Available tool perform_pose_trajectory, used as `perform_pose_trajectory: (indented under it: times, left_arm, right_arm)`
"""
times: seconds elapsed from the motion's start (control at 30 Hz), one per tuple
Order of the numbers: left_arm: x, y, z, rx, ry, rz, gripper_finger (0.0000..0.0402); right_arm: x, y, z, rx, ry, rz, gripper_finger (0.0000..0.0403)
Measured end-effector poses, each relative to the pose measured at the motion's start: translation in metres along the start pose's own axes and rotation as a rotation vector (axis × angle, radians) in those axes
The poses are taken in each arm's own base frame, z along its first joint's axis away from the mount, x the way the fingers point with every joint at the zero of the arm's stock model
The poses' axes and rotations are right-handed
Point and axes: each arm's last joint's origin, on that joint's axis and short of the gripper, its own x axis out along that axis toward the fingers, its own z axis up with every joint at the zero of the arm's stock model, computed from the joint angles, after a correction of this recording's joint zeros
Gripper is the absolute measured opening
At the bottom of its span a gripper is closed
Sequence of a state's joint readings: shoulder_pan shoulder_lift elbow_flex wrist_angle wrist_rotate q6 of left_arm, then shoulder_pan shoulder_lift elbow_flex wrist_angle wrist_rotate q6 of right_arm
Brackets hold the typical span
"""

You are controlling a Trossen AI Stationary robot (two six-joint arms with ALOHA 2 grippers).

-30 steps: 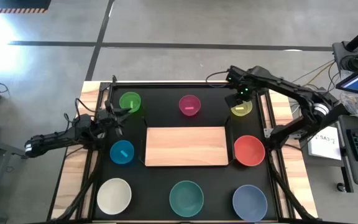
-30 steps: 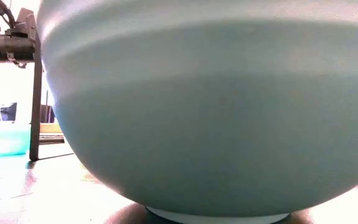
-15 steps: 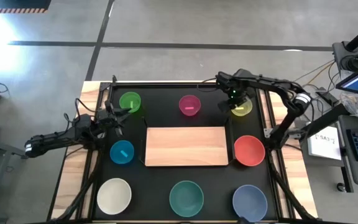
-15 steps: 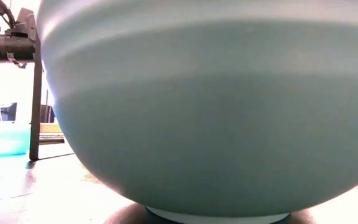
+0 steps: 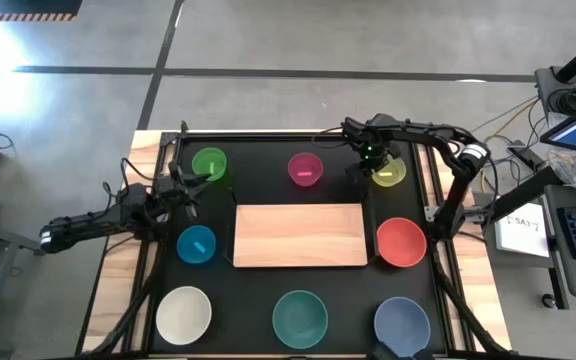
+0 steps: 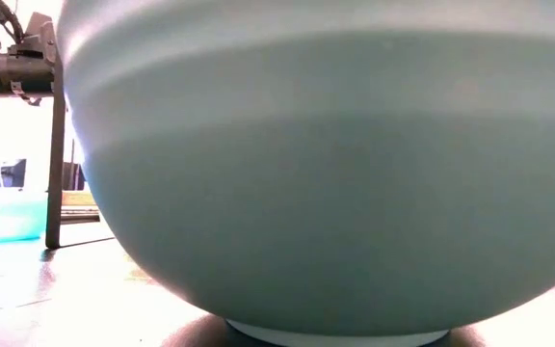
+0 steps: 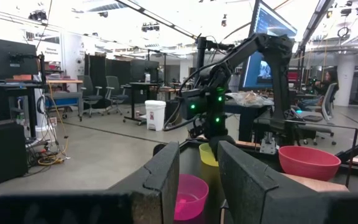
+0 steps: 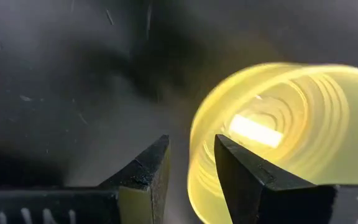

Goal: Place and stack bowls onto a shelf
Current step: Put the yellow bowl on the shelf

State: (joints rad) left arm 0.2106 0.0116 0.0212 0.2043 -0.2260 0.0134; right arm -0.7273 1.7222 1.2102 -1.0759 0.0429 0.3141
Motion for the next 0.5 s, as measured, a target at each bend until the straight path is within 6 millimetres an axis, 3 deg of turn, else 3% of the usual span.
perform_pose_trajectory:
  times: [0.23,0.5]
  left_arm:
    - [0.0,0.0,0.0,0.0,0.0,0.0,0.0095]
    - [0.0,0.0,0.0,0.0,0.0,0.0,0.0095]
  right_arm:
    - [0.0085,0.0015,0.0041,-0.025,0.011,-0.01,0.0091]
    - [0.0099,0.0016,0.0045,-0.04,0.011,-0.014,0.0017]
